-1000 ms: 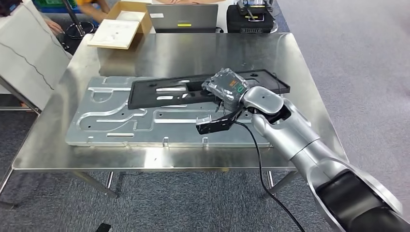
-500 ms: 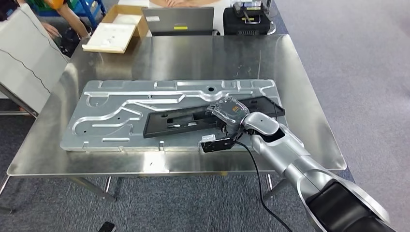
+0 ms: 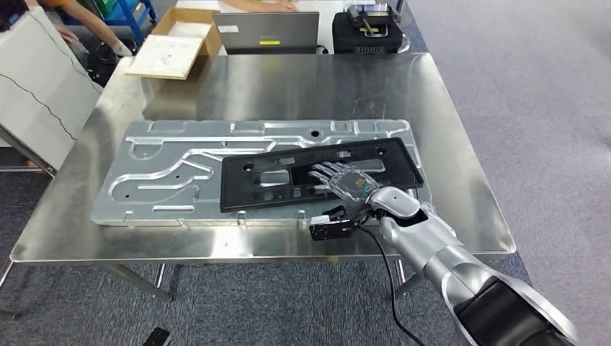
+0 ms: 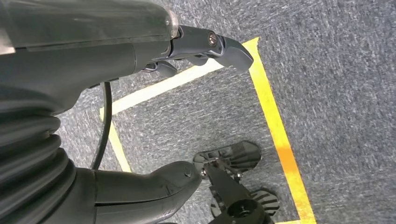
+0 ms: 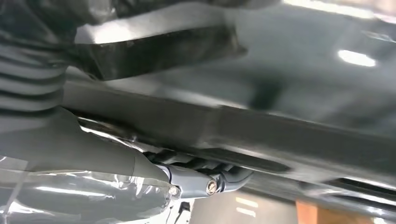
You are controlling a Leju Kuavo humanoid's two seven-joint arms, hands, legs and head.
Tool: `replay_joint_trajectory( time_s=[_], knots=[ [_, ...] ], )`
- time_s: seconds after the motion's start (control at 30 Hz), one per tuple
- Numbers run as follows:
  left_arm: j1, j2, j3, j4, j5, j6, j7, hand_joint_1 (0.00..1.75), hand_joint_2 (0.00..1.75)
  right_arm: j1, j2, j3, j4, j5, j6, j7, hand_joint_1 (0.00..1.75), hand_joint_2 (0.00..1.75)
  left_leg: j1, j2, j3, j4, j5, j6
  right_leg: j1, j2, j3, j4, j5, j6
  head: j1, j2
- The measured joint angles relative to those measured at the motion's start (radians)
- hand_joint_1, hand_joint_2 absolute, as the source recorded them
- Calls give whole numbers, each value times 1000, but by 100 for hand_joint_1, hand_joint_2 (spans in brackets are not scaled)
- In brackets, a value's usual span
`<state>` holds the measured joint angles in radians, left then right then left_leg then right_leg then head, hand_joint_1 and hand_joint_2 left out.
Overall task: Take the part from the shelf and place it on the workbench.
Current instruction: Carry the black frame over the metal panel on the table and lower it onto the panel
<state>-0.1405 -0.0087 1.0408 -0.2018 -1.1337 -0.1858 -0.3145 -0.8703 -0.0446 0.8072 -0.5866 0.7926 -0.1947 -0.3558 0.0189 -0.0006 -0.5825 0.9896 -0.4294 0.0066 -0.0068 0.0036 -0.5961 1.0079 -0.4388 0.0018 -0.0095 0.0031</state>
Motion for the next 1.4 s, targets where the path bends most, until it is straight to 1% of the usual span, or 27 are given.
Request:
replay_joint_trajectory(
  time_s=[0.03,0.1,0.17,0.23,0.27,0.3,0.33,0.43,0.5,0.57,0.63,0.67,0.73,0.77,0.8,0.83,0.87,0.93,1.0,1.1,1.13,1.2,1.27,1.3,1.33,1.37,1.4],
  knots=[
    [-1,0,-1,0,0,2,-1,0,175,1,0,-3,1,-2,-6,2,0,0,0,0,1,-2,1,-6,3,1,-1,-2,2,-4,0,0],
    [-1,0,-4,0,0,6,-4,0,87,3,0,-15,-1,-7,-25,6,0,0,2,0,0,1,-6,-17,0,1,3,-11,7,-15,0,0],
    [-1,0,-5,0,0,9,-5,0,0,1,0,-29,-4,-10,-38,7,0,0,4,0,-28,68,-51,-25,-5,0,7,-19,12,-27,0,0],
    [-1,0,-5,0,1,12,-5,0,0,5,0,-38,-8,-14,-47,6,0,0,4,0,-90,209,-120,-30,-3,-1,7,-19,12,-33,0,0],
    [0,0,-5,0,2,12,-5,0,0,12,-1,-44,-16,-23,-60,-1,0,0,4,0,-117,268,-140,-31,-2,0,6,-18,12,-34,0,0],
    [1,0,-5,0,2,13,-4,0,0,23,-2,-55,-33,-36,-84,-12,0,0,4,0,-129,295,-142,-32,-1,0,6,-16,11,-35,0,0],
    [1,0,-6,0,3,15,-3,0,0,40,-3,-73,-67,-52,-118,-26,0,0,4,0,-120,274,-121,-31,-1,1,7,-15,10,-35,0,0],
    [1,0,-9,0,4,18,-3,0,0,102,-18,-146,-255,-95,-230,-58,0,0,2,-1,-22,73,-24,-20,2,3,12,-12,4,-28,0,0],
    [2,0,-14,0,9,18,-7,0,0,157,-37,-205,-445,-149,-268,-83,0,0,-2,-3,10,8,-11,-12,6,2,9,-8,1,-19,0,0],
    [8,0,-17,0,17,16,-17,0,0,227,-56,-278,-664,-234,-280,-117,0,0,-3,-7,10,6,-14,-4,7,-1,7,-5,-2,-9,0,0],
    [17,0,-17,0,27,14,-33,0,0,300,-70,-358,-880,-316,-293,-158,0,0,-1,-8,11,2,-12,9,4,-3,-1,20,-27,2,0,0],
    [21,0,-17,0,34,14,-42,0,0,338,-77,-402,-984,-352,-304,-182,0,0,1,-8,12,0,-11,16,3,-3,-17,61,-55,8,0,0],
    [30,0,-17,0,46,14,-60,0,0,420,-93,-492,-1165,-414,-320,-232,0,0,1,-8,12,0,-13,26,0,-3,-75,193,-127,17,0,0],
    [37,0,-17,0,49,14,-67,0,0,460,-100,-536,-1241,-440,-322,-251,0,0,1,-9,12,0,-14,28,0,-3,-106,257,-152,20,0,0],
    [44,0,-17,0,52,14,-71,0,0,493,-105,-574,-1303,-458,-318,-266,0,0,0,-9,13,1,-16,29,0,-3,-124,291,-157,21,0,0],
    [49,0,-17,0,53,14,-73,0,0,520,-108,-606,-1353,-469,-313,-276,0,0,0,-8,14,1,-17,28,0,-3,-124,287,-142,20,0,0],
    [51,0,-17,0,53,14,-74,0,0,540,-110,-632,-1394,-473,-308,-285,0,0,-1,-6,17,1,-18,27,0,-3,-102,240,-111,18,0,0],
    [50,0,-16,0,53,14,-75,0,0,564,-111,-666,-1456,-474,-301,-298,0,0,-2,-4,22,2,-22,22,3,-3,-26,91,-42,10,0,0],
    [47,0,-16,0,54,14,-75,0,0,579,-111,-685,-1498,-473,-299,-306,0,0,-5,-4,25,3,-25,14,8,-2,18,3,-15,0,0,0],
    [48,0,-14,0,63,15,-82,0,0,620,-112,-721,-1551,-477,-321,-326,0,0,-7,-4,28,1,-27,0,6,-4,24,-13,-11,-13,0,0],
    [50,0,-12,0,69,15,-90,0,0,645,-113,-743,-1570,-485,-333,-332,0,0,-7,-4,24,12,-39,-4,3,-6,27,-18,-8,-19,0,0],
    [58,1,-2,0,85,17,-110,0,0,723,-116,-809,-1605,-501,-351,-337,0,0,-5,-3,-10,98,-97,-9,-1,-12,32,-25,-5,-28,0,0],
    [69,1,12,0,104,21,-127,0,0,837,-115,-886,-1621,-498,-361,-339,0,0,-5,-3,-66,234,-167,-14,-1,-19,32,-25,-5,-32,0,0],
    [76,1,21,0,114,23,-133,0,0,903,-109,-921,-1620,-485,-362,-339,0,0,-5,-3,-84,278,-183,-16,-1,-21,31,-23,-6,-32,0,0],
    [82,1,29,0,123,26,-136,0,0,965,-98,-953,-1615,-466,-359,-340,0,0,-5,-3,-83,284,-179,-17,-1,-22,30,-21,-6,-32,0,0],
    [88,1,38,0,130,29,-138,0,0,1022,-81,-982,-1605,-444,-356,-340,0,0,-4,-3,-60,245,-155,-17,-1,-21,29,-19,-6,-32,0,0],
    [92,1,46,0,135,31,-139,0,0,1069,-62,-1007,-1593,-425,-352,-340,0,0,-4,-3,-22,175,-122,-14,-1,-19,29,-17,-7,-31,0,0]
  ],
)
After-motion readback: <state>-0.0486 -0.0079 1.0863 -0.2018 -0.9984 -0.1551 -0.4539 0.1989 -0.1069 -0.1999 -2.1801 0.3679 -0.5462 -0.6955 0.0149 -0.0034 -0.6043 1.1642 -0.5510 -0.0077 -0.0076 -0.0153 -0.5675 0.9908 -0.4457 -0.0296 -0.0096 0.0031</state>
